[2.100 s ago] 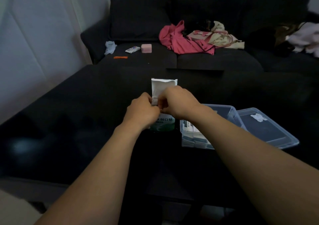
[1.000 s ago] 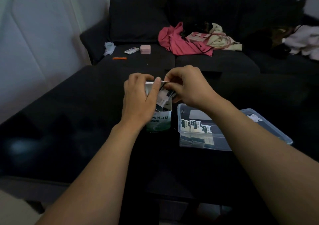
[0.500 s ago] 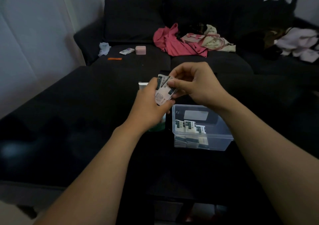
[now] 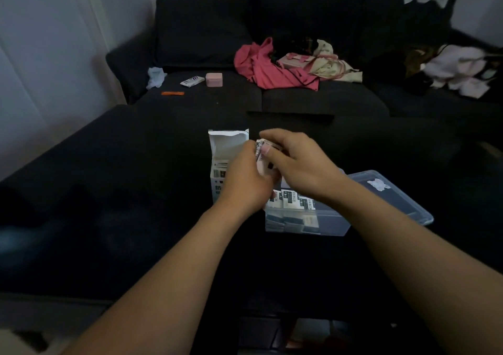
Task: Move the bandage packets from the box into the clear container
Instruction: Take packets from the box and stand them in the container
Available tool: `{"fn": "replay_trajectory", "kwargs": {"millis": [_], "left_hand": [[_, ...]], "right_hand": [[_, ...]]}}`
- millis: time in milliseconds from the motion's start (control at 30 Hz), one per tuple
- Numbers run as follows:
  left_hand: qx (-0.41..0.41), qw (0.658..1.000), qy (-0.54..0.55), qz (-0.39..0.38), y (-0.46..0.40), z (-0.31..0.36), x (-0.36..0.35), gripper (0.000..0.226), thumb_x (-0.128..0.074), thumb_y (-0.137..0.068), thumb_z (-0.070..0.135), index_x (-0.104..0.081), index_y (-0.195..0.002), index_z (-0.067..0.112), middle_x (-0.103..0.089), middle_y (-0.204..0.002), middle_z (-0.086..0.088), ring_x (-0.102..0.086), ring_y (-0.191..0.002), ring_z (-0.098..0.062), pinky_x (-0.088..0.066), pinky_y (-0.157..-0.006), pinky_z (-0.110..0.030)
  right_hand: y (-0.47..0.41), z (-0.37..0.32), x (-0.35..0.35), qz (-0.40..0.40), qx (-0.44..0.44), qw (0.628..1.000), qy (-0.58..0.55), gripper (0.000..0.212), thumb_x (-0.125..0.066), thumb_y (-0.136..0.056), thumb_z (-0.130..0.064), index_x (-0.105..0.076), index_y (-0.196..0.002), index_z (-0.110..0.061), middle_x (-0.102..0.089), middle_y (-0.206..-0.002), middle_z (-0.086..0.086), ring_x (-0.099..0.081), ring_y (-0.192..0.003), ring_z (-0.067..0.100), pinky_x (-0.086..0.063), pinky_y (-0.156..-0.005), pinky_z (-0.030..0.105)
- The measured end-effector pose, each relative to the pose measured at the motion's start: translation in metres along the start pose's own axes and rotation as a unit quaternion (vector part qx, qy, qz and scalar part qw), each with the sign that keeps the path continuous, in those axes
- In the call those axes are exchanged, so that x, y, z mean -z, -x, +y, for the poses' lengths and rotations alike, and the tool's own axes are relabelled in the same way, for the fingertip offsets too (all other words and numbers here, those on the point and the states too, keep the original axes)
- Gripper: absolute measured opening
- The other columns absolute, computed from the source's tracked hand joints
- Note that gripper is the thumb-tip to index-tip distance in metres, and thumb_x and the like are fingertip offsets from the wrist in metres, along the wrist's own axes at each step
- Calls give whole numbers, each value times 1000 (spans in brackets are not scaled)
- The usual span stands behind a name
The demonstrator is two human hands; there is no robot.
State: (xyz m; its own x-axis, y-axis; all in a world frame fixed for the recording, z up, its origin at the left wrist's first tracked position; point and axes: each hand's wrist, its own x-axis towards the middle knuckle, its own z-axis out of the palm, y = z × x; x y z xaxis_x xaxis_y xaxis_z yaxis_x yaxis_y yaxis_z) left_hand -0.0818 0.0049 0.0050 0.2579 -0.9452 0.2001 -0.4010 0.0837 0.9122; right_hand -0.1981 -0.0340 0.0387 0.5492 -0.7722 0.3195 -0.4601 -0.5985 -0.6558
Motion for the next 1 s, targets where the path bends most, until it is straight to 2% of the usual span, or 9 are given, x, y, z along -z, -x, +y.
{"fn": "replay_trajectory", "kwargs": {"millis": [100, 233, 300, 367, 467, 567, 733, 833, 1000], "left_hand": [[6, 1000, -17, 8, -1, -3, -3, 37, -70, -90, 12, -42, -111, 24, -64, -102, -4, -70, -66, -22, -47, -41, -17], [0, 997, -65, 35, -3, -8, -4, 42, -78, -84, 20, -42, -103, 28, -66, -100, 0, -71, -74, -21, -61, -56, -39], [0, 996, -81, 39, -2, -7, -5, 35, -78, -84, 25, -49, -102, 26, -67, -93, 2, -70, -75, -19, -61, -63, -48], [-10, 994, -106, 37, -1, -5, -6, 29, -76, -86, 27, -51, -102, 23, -66, -90, 2, -68, -77, -18, -60, -69, -49], [-36, 988, -150, 25, 3, -2, -8, 30, -73, -89, 24, -47, -104, 22, -62, -88, 3, -64, -81, -17, -57, -69, -42], [-61, 982, -177, 36, 5, 1, -9, 35, -72, -89, 22, -41, -105, 22, -61, -88, 3, -64, -80, -18, -53, -64, -40], [-73, 975, -204, 38, 6, 5, -18, 39, -75, -86, 23, -43, -109, 22, -63, -91, -1, -64, -81, -23, -56, -69, -47], [-72, 972, -218, 43, 5, 3, -21, 30, -71, -89, 24, -46, -106, 21, -63, -90, -3, -64, -80, -24, -57, -68, -49], [-53, 981, -179, 55, 4, 3, -17, 31, -70, -90, 24, -47, -111, 20, -64, -95, -2, -65, -84, -22, -58, -72, -47]], "right_hand": [[2, 8, 11, -7, -9, 999, -30, 20, -61, -96, -8, -71, -113, -12, -74, -97, -1, -70, -87, 9, -59, -80, 34], [6, 11, 22, -34, -40, 992, -114, 13, -61, -96, -3, -68, -107, -2, -72, -90, 10, -62, -65, 2, -49, -57, 15], [6, 13, 23, -41, -53, 987, -145, 13, -60, -97, -4, -67, -108, -2, -73, -94, 16, -63, -69, 9, -49, -55, 18], [8, 13, 22, -60, -58, 982, -170, 15, -60, -97, -5, -66, -109, 1, -70, -92, 20, -62, -70, 15, -49, -54, 19], [10, 11, 16, -86, -35, 983, -159, 18, -62, -98, -9, -65, -109, 5, -62, -77, 8, -57, -59, 3, -44, -51, 13], [10, 10, 11, -51, -46, 983, -168, 20, -57, -101, -11, -65, -103, 6, -60, -68, 0, -56, -51, -4, -42, -49, 10], [4, 18, 5, 21, -76, 993, -93, 18, -59, -99, -21, -69, -90, -8, -66, -67, -1, -59, -58, 5, -47, -57, 26], [5, 19, 4, 26, -80, 993, -83, 21, -58, -99, -22, -68, -89, -6, -64, -66, 0, -54, -53, 1, -43, -54, 23], [9, 17, 19, -73, -67, 979, -176, 18, -60, -99, -11, -64, -106, 6, -63, -71, 6, -54, -54, 3, -44, -49, 17]]}}
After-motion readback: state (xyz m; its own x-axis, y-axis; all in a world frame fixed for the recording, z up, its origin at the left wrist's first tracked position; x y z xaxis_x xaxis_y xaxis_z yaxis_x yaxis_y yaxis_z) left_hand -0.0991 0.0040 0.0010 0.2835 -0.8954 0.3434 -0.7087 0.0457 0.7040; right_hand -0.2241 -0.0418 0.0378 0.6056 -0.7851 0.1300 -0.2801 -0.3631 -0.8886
